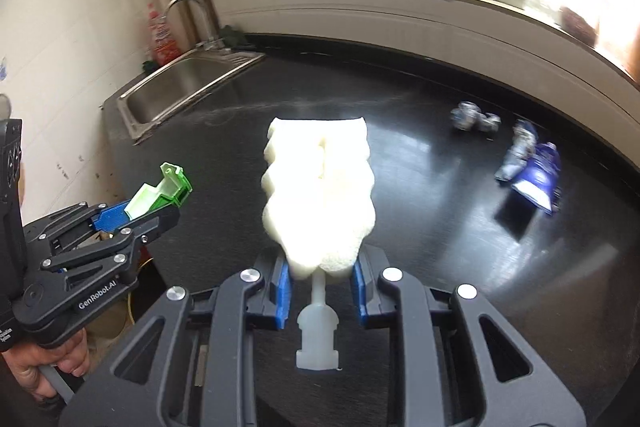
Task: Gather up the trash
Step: 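Carry tray and foam block over the black bin and open both tools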
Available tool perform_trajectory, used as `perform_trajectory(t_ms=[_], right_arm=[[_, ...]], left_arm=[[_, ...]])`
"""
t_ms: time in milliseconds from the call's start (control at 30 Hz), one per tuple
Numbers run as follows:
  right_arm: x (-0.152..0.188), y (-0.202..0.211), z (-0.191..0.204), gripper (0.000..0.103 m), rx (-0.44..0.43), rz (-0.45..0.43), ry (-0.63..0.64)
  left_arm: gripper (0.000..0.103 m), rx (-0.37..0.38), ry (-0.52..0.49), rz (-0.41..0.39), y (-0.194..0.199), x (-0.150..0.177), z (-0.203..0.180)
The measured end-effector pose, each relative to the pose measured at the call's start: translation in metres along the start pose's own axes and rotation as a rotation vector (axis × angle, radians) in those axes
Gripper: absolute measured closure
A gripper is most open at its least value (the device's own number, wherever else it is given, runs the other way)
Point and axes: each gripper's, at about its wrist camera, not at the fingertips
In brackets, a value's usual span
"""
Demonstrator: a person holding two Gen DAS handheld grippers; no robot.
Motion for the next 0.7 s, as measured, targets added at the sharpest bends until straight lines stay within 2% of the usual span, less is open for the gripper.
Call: perform_trajectory(t_ms=[200, 333, 400, 567, 700], right_arm=[[-0.016, -0.023, 0.125, 0.079, -0.229, 0.021, 0.169], [-0.010, -0.037, 0.200, 0.078, -0.366, 0.072, 0.266], [-0.001, -0.048, 0.238, 0.078, -0.425, 0.111, 0.318], [0.024, -0.079, 0.297, 0.078, -0.483, 0.207, 0.394], [0.039, -0.106, 0.319, 0.078, -0.465, 0.277, 0.422]], left_arm=[[0.070, -0.180, 0.168, -0.019, 0.048, 0.036, 0.105], [0.070, -0.285, 0.290, -0.007, 0.075, 0.075, 0.172], [0.070, -0.314, 0.346, 0.011, 0.078, 0.098, 0.201], [0.070, -0.325, 0.433, 0.070, 0.064, 0.149, 0.241], [0.070, -0.303, 0.468, 0.123, 0.039, 0.181, 0.253]])
Point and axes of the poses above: each gripper's, at about its wrist camera, not at the fingertips, and y roughly against the way its jaws point, z to its left, x to its underside, and after that the axes turned 6 degrees about x, right-handed
